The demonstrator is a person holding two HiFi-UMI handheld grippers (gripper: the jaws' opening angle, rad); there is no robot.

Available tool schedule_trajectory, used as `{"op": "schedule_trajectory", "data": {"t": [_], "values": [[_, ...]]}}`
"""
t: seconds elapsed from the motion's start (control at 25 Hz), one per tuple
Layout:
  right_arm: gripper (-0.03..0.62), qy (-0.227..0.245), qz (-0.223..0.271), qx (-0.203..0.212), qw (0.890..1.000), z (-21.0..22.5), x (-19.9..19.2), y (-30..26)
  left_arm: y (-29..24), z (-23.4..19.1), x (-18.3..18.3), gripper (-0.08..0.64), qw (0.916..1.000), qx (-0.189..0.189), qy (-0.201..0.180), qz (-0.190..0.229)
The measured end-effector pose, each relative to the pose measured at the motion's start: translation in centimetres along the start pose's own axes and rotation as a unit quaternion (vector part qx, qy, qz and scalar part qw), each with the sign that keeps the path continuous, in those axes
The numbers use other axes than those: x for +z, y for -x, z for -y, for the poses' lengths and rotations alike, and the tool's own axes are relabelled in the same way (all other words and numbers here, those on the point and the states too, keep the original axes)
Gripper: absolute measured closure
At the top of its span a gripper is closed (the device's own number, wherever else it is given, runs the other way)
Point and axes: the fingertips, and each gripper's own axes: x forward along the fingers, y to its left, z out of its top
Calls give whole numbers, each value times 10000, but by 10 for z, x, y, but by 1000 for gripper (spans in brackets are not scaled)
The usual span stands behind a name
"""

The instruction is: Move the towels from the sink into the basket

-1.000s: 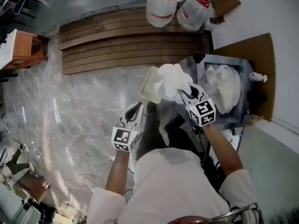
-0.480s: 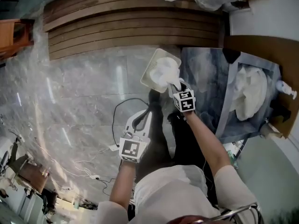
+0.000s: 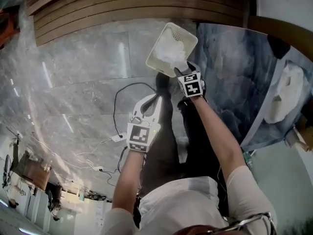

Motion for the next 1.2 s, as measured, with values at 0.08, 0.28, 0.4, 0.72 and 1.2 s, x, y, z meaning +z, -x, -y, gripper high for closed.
{"op": "schedule_trajectory", "data": {"t": [0.08, 0.28, 0.4, 0.72, 1.2], "values": [[319, 98, 12, 69, 9999, -11, 2, 17, 6, 5, -4, 543, 9999, -46, 43, -80], [319, 325, 91, 160, 9993, -27, 10, 94, 34, 34, 18, 543, 9996, -166, -79, -215], [319, 472, 273, 241, 9982, -37, 23, 159, 55, 57, 44, 543, 9990, -256, -257, -279], [414, 160, 1489, 182, 9886, -32, 81, 342, 90, 134, 143, 543, 9921, -816, -942, -153], [540, -476, 2996, -713, 9502, 17, 71, 576, 146, 288, 255, 543, 9705, -1878, -1509, 108]]}}
